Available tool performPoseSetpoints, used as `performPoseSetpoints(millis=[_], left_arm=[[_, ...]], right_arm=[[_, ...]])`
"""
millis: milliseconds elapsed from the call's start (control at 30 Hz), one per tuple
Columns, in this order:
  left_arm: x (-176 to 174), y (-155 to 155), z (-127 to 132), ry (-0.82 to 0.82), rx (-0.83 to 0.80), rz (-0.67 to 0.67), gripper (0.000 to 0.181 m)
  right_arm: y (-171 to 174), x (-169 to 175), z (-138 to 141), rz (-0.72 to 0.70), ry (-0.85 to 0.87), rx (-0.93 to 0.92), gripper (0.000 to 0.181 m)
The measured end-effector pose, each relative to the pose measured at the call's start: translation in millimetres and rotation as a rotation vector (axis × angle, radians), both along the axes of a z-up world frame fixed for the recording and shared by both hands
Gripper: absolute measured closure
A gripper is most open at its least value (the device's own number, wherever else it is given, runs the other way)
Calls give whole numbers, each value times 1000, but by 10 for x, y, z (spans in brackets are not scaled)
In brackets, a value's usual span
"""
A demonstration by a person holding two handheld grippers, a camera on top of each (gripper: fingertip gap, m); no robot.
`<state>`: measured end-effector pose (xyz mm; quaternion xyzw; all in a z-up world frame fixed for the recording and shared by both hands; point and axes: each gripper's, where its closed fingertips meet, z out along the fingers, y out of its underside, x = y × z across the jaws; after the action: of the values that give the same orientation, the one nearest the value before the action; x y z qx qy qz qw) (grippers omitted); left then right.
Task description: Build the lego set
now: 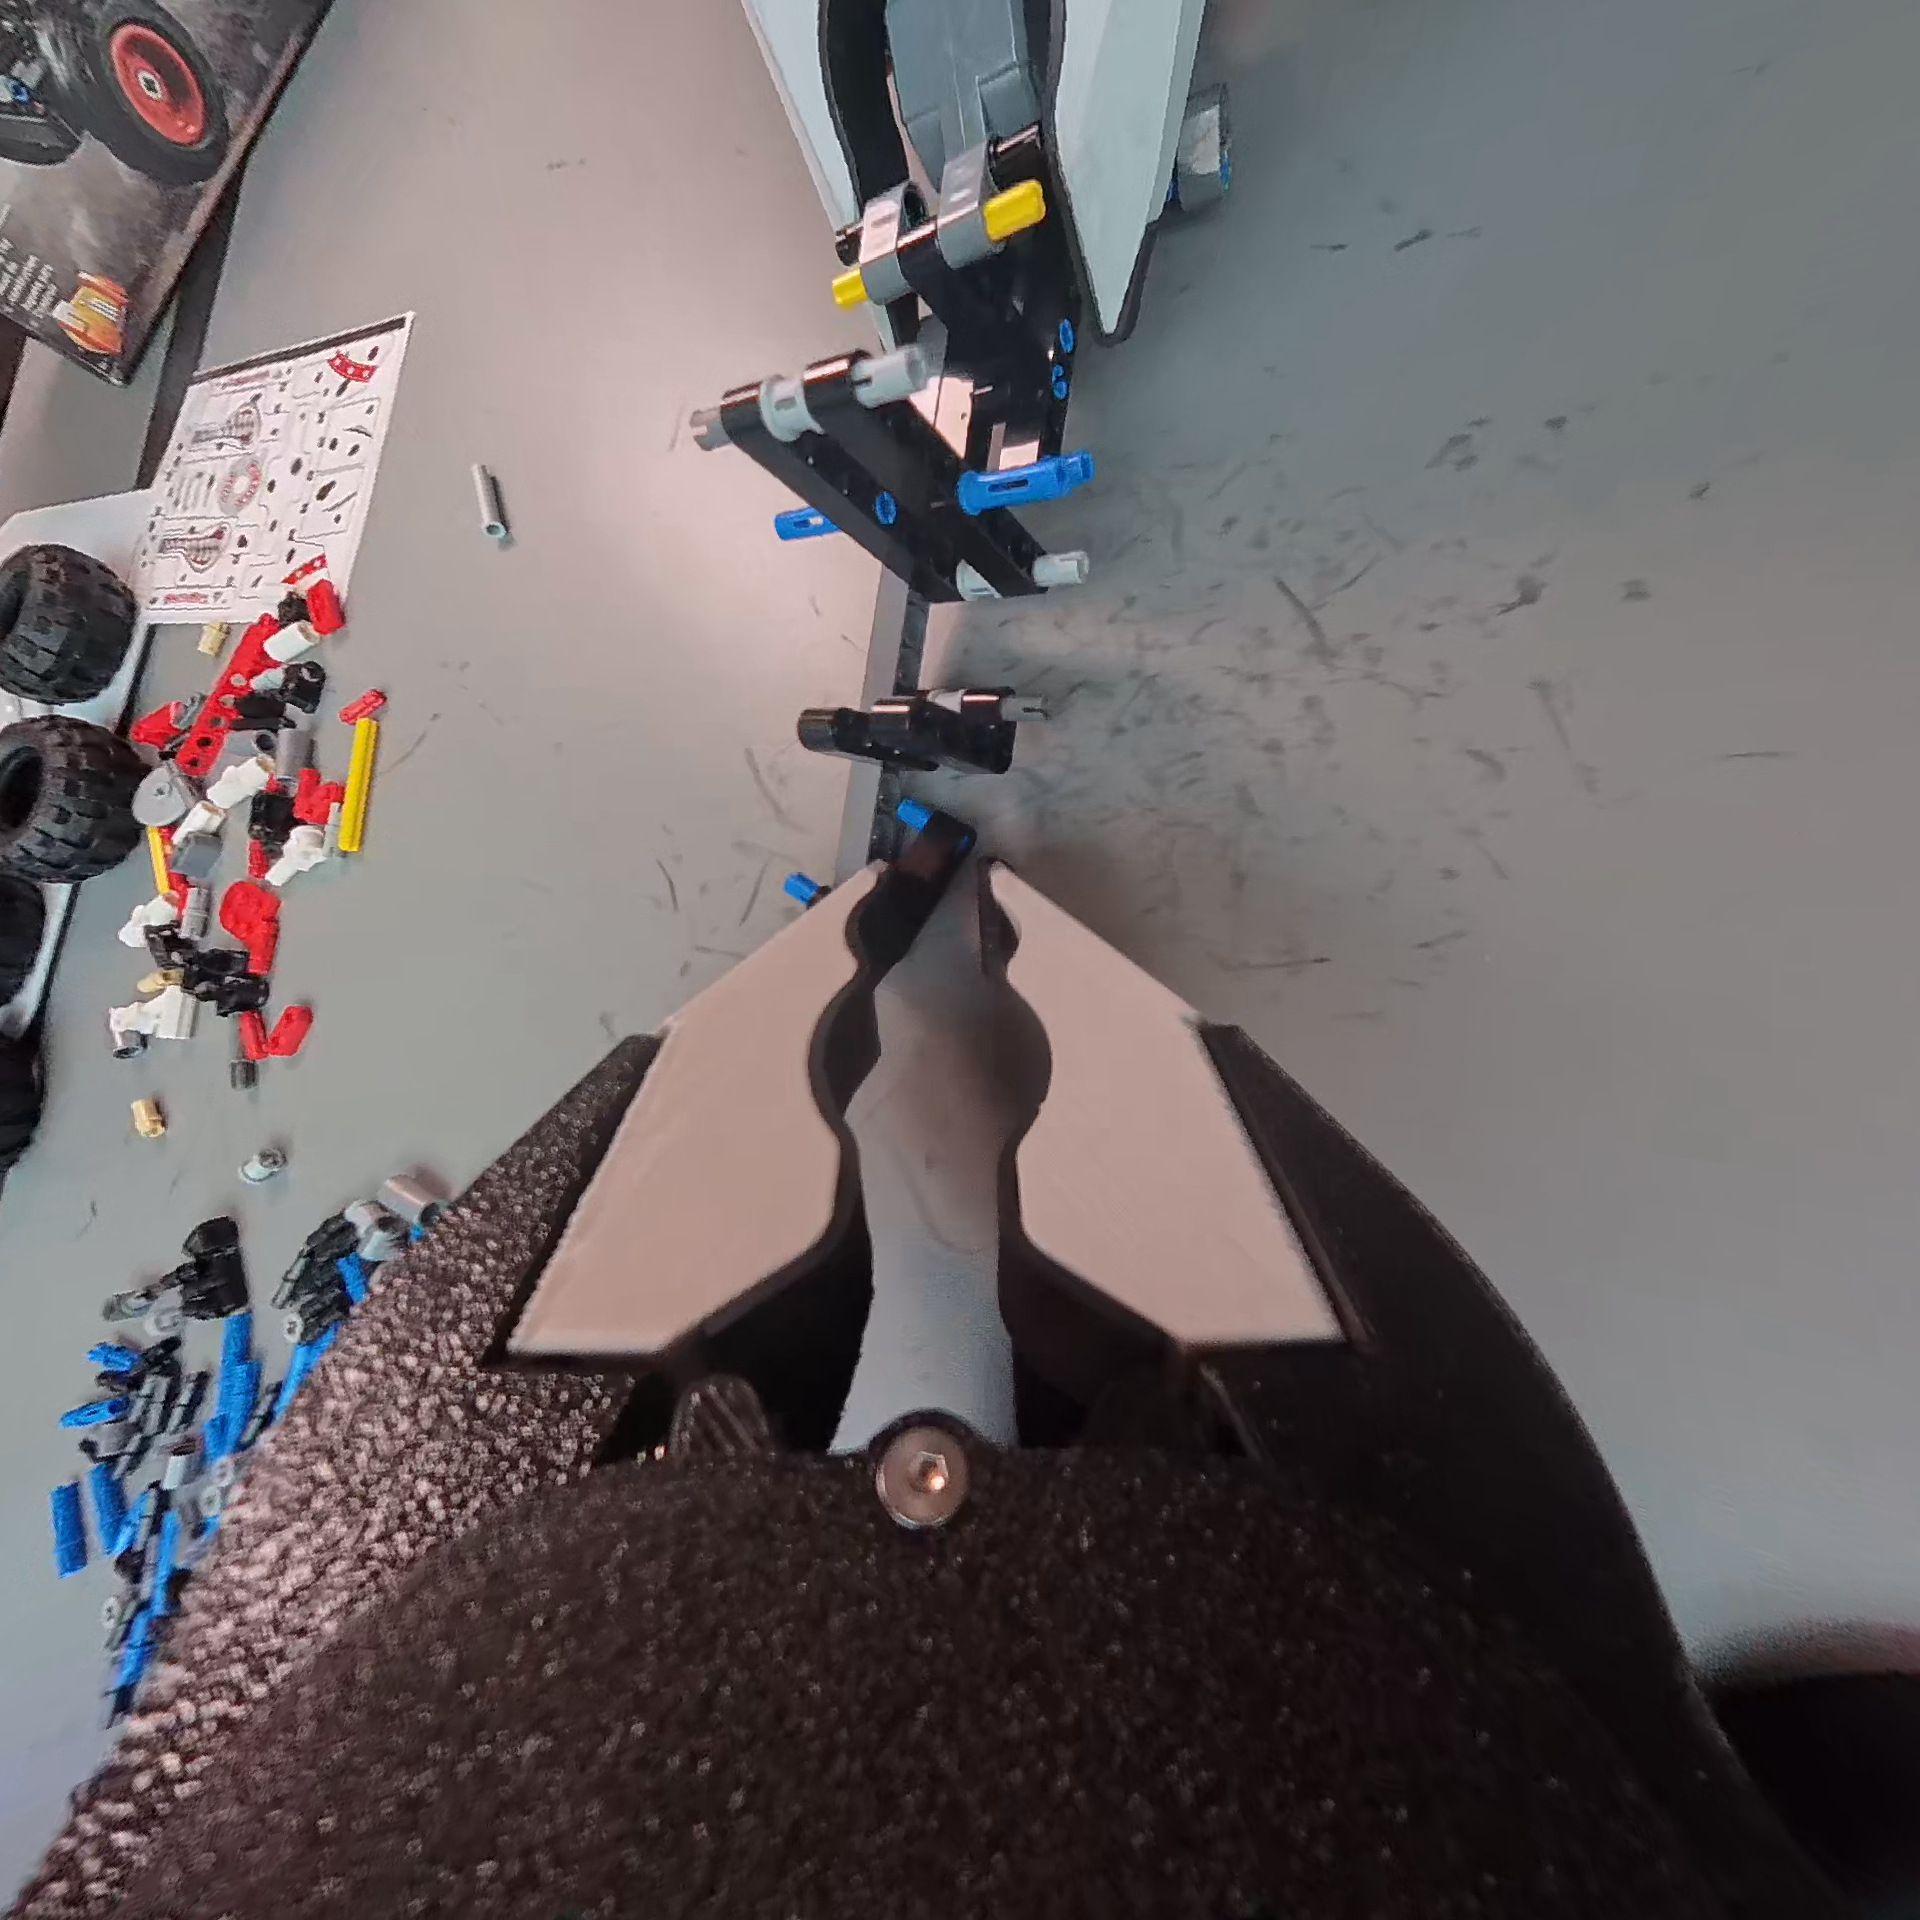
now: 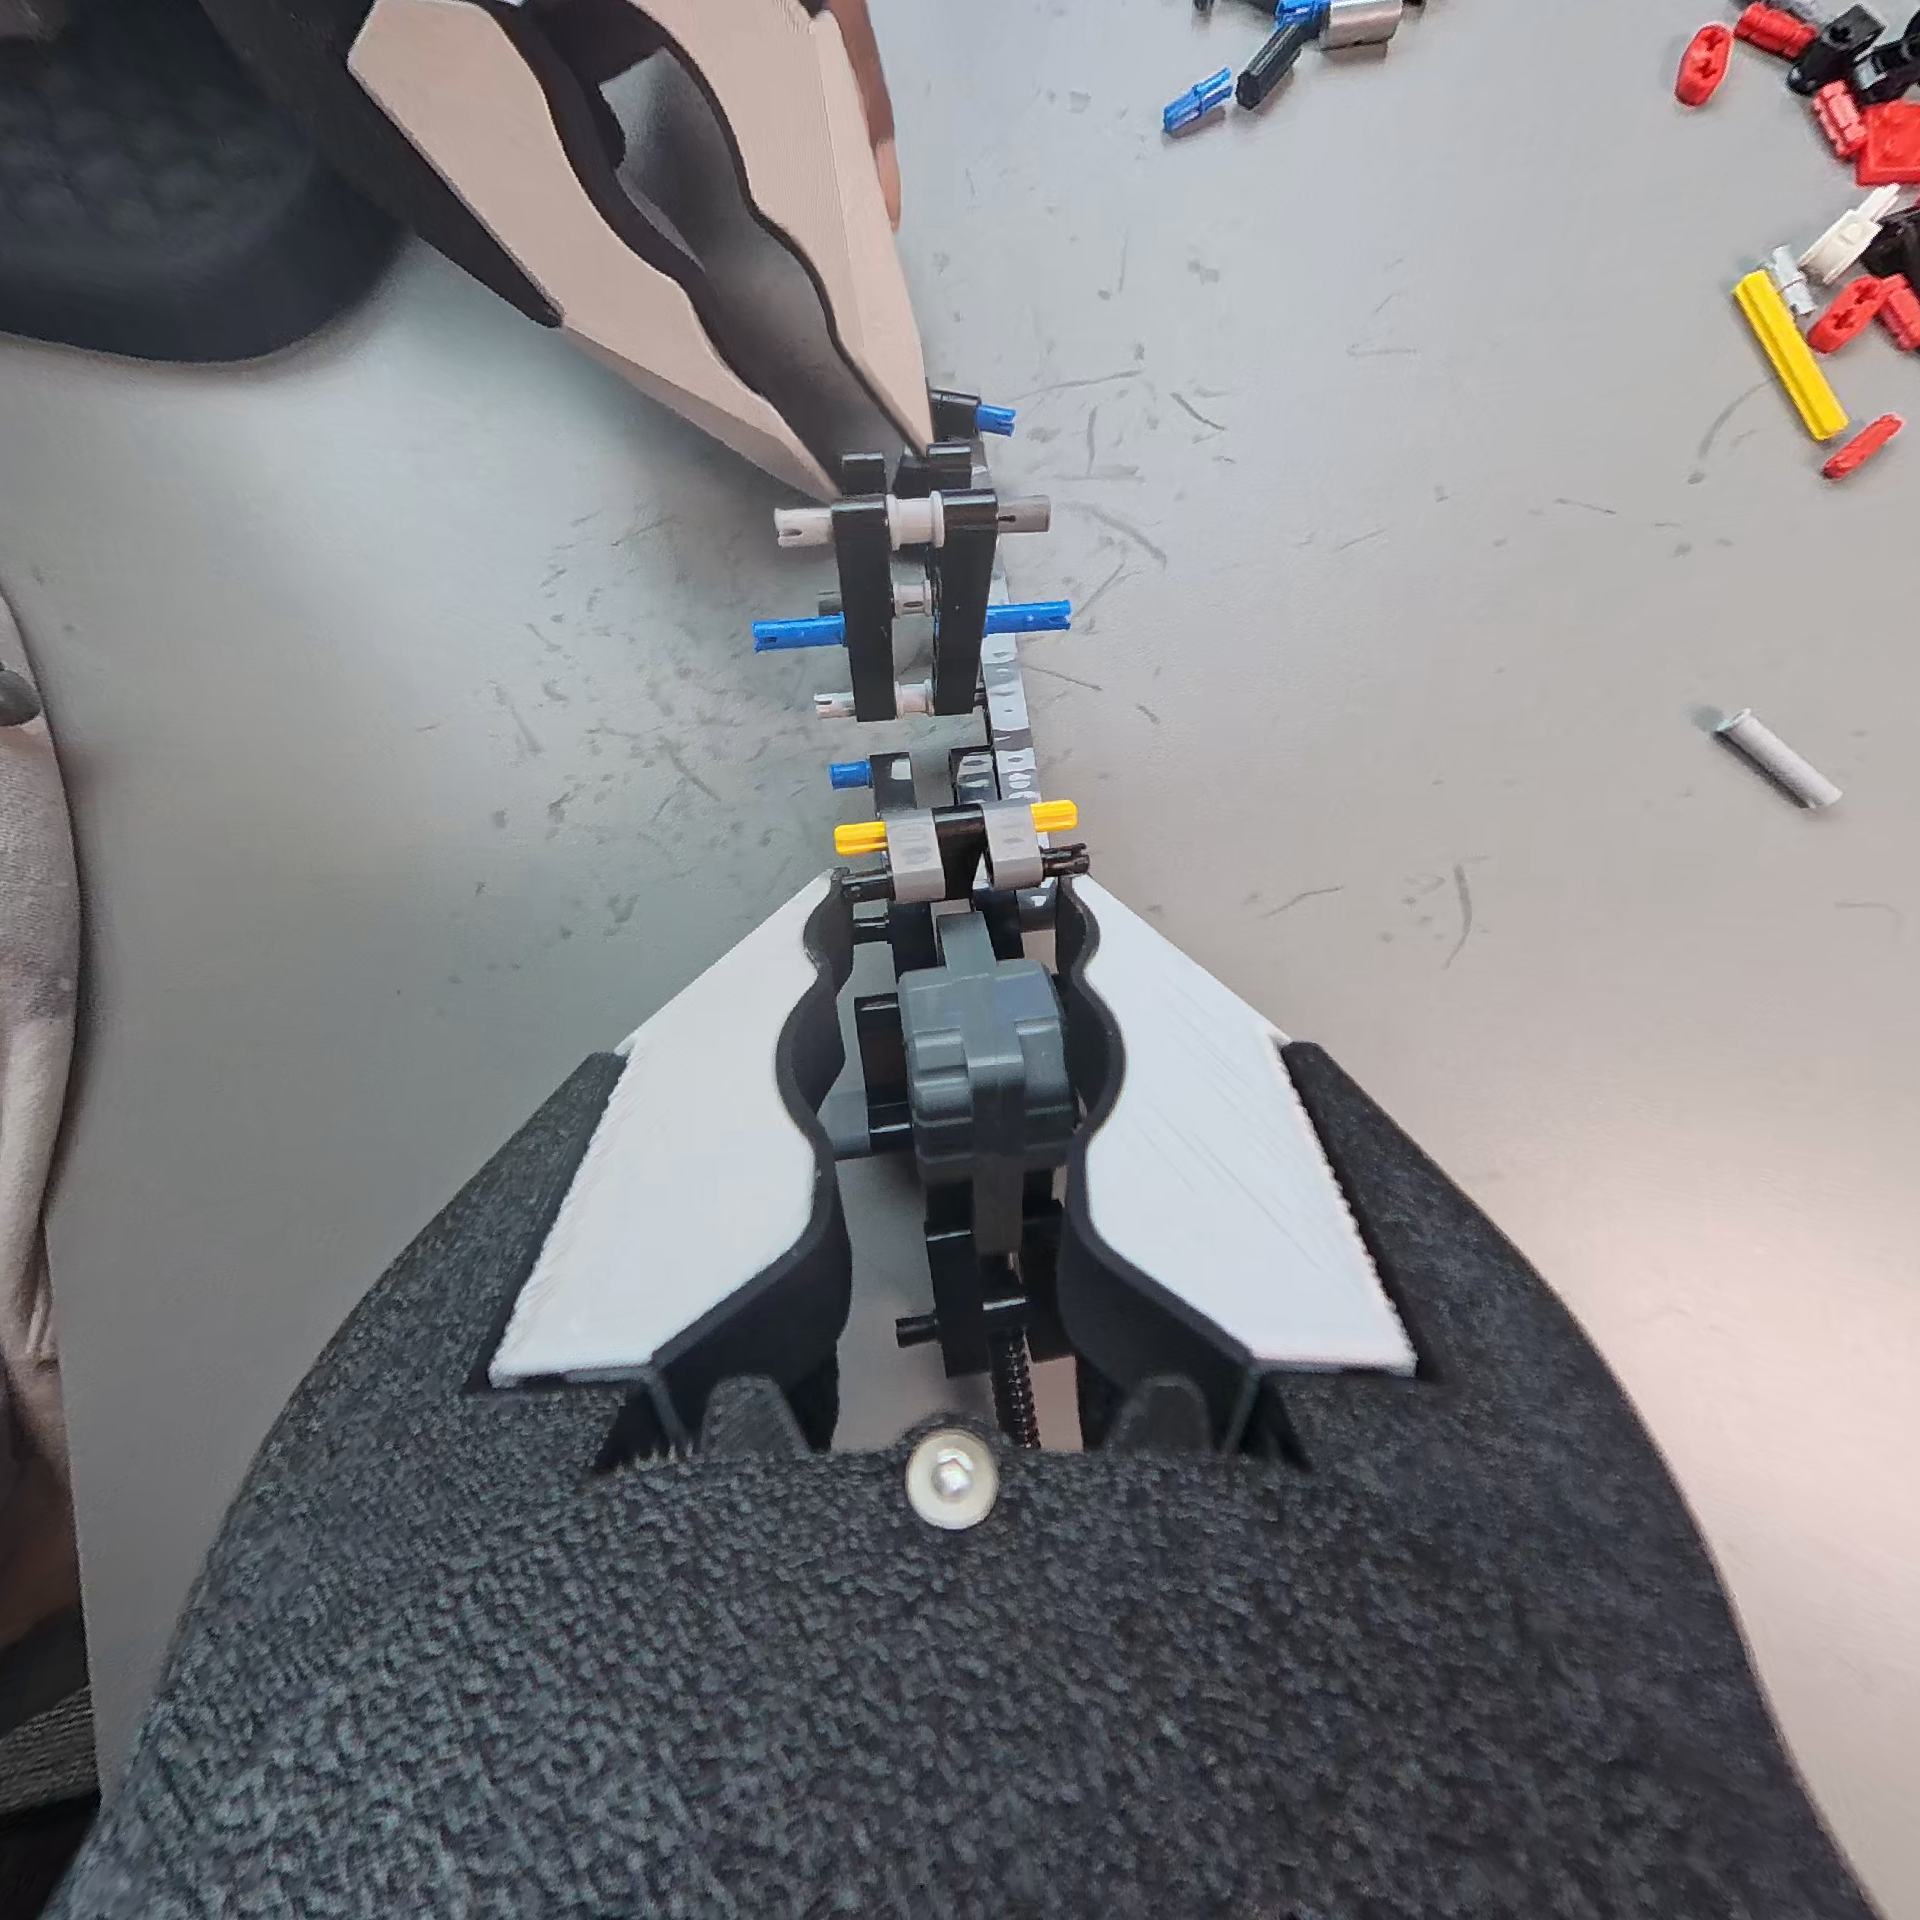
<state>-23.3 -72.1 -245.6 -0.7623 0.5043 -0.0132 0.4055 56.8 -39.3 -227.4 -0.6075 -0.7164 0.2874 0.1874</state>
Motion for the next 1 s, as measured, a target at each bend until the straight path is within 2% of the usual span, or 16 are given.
performPoseSetpoints(millis=[100, 267, 633, 800, 867, 1000], left_arm=[[2, 16, 57, 13, 37, -21, 166], [-6, 17, -8, 22, -51, -62, 166], [-8, 37, -25, 142, -132, -173, 165], [-2, 22, -34, 82, -235, -174, 168], [2, 26, -27, 62, -210, -174, 170], [70, -1, 20, -98, -177, -126, 170]], right_arm=[[2, -1, 1, 0, 2, -4, 143], [8, -4, 5, 1, 2, -7, 143], [22, 9, 10, 6, 4, -12, 143], [43, 17, 6, 1, 15, 5, 143], [67, 30, 3, -2, 19, 20, 143], [44, 56, -2, 26, 37, 32, 142]])
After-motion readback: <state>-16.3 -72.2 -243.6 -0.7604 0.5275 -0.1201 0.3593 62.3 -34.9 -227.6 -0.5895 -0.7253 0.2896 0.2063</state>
